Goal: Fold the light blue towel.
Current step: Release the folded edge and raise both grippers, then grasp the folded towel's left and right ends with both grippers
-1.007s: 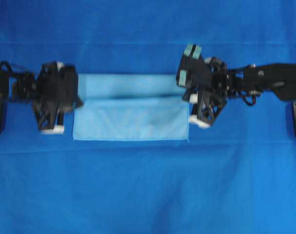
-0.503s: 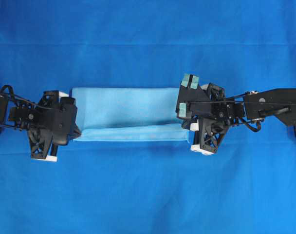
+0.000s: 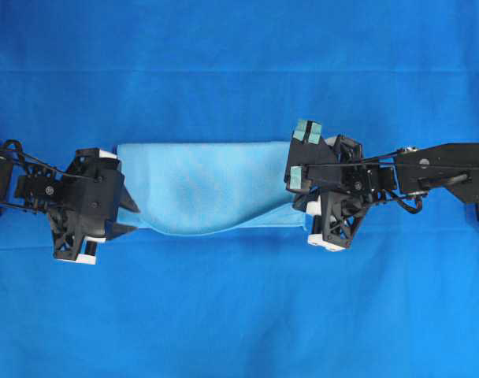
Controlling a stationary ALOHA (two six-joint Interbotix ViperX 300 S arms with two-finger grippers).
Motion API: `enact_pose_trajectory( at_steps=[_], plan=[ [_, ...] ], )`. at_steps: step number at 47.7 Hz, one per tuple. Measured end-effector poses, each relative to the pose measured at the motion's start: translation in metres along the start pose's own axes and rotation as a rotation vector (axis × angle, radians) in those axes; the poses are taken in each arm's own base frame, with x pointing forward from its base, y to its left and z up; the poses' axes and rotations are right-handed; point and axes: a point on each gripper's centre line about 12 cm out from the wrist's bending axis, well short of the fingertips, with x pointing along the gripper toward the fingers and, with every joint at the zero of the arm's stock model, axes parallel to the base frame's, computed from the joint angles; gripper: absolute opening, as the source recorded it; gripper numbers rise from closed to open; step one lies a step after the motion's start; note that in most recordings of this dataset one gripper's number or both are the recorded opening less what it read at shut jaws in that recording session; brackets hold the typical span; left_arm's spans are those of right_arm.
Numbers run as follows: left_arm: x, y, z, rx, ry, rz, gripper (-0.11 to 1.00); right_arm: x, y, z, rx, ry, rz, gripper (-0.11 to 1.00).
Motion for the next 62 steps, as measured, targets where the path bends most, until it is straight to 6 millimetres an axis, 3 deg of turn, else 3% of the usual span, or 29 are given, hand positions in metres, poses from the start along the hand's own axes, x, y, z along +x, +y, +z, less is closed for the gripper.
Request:
enact_pose_trajectory(
  at_steps=[4,7,11,16,33,53,62],
  plan=[
    [-0.002,0.000,0.001,0.014,0.003,0.000,0.63,0.000,0.000,0.000,0.002,0.003,-0.001,0.60],
    [-0.005,0.000,0.003,0.014,0.000,-0.001,0.67,-0.001,-0.001,0.001,-0.006,0.006,-0.005,0.67],
    [-0.011,0.002,0.006,0.018,-0.011,0.005,0.65,-0.007,0.000,0.005,-0.017,-0.007,-0.006,0.62],
    [-0.015,0.016,0.009,-0.016,-0.026,0.042,0.65,-0.013,-0.007,0.011,-0.022,-0.031,-0.019,0.62],
    [-0.017,0.073,-0.001,-0.066,0.005,0.190,0.65,-0.010,-0.070,0.023,0.040,-0.061,-0.135,0.62],
    [0.002,0.105,-0.027,-0.097,0.068,0.261,0.64,0.017,-0.094,0.008,0.072,0.011,-0.175,0.62],
    [0.006,0.109,-0.034,-0.106,0.077,0.269,0.64,0.021,-0.098,0.006,0.079,0.016,-0.179,0.62]
  ],
)
